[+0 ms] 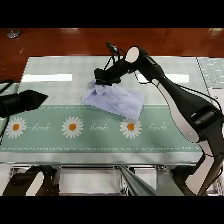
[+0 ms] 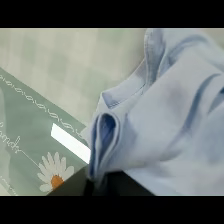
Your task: Fold the shirts.
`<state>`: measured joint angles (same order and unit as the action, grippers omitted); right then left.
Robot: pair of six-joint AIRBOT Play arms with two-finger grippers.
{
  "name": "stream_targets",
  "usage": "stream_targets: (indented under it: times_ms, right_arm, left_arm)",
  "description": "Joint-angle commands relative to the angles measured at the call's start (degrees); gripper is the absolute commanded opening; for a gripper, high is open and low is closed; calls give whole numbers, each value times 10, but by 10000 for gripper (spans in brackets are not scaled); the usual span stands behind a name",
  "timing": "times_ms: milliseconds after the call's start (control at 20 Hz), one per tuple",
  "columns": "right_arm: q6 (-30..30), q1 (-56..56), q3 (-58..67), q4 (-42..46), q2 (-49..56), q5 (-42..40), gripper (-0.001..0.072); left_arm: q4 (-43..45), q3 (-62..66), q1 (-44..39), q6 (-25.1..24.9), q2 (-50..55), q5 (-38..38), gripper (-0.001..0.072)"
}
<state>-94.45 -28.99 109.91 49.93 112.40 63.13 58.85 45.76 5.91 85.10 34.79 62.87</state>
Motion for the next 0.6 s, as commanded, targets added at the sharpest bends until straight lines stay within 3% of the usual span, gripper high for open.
stream_targets:
  times_ms: [0, 200, 350, 450, 550]
  right_arm:
    - [36, -7, 22, -33, 30, 24, 632]
    - [52, 81, 22, -13, -34, 162, 632]
    - [53, 176, 11, 170, -138, 271, 632]
    - [18, 238, -87, 296, -235, 243, 632]
    - [-41, 302, -282, 309, -345, 117, 632]
  left_arm:
    - [-26, -76, 1, 2, 1, -76, 22]
    - [-25, -100, 1, 0, 42, -108, 22]
    - [-25, -100, 1, 0, 69, -108, 22]
    - [-28, -100, 0, 0, 76, -108, 22]
    - [-30, -100, -1, 0, 75, -108, 22]
